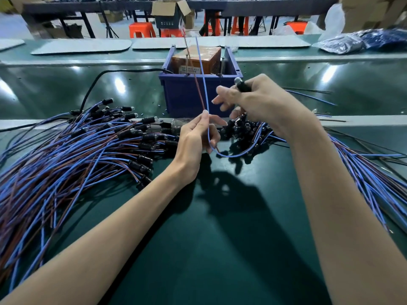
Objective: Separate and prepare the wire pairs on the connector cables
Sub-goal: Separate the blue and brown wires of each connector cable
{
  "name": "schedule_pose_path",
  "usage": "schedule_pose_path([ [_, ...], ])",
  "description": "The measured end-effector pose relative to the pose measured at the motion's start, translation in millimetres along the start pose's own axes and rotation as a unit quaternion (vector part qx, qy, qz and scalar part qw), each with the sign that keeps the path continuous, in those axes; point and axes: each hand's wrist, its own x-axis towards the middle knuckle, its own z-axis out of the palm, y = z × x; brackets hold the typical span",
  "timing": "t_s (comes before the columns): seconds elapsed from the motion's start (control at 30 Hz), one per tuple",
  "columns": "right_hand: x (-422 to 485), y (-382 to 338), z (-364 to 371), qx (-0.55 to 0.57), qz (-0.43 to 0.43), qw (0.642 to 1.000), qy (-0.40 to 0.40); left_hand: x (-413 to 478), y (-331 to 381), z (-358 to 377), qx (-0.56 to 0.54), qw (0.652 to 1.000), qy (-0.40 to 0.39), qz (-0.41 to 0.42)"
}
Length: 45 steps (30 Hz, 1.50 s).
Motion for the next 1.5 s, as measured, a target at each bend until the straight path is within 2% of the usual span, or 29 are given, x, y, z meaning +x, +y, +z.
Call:
schedule_pose_path([
  [0.13, -1, 1, 5, 0.002, -0.004, 1.000, -0.027, -1, 0, 0, 0.003, 0.999, -0.037, 0.011],
  [0.23, -1, 1, 7, 0.012, -0.016, 1.000, -0.019, -2, 1, 0, 0.001, 0.999, -0.041, 0.016],
  [0.4, 2, -2, 8, 0.061, 0.023, 0.997, 0.033, 1, -1, 2, 0.027, 0.999, 0.039, 0.026],
  [0.63, 12, 7, 4, -0.009, 0.037, 0.991, 0.131, 3, -1, 2, 0.045, 0.994, 0.093, 0.031],
  [0.77, 16, 13, -4, -0.006, 0.050, 0.985, 0.164, 5, -2, 1, 0.051, 0.992, 0.111, 0.023],
  [0.93, 15, 16, -7, 0.000, 0.066, 0.985, 0.161, 6, -4, 1, 0.051, 0.991, 0.127, 0.004],
  [1.5, 14, 16, 0, 0.006, 0.030, 0.992, 0.120, 5, -2, 3, 0.048, 0.991, 0.123, -0.024],
])
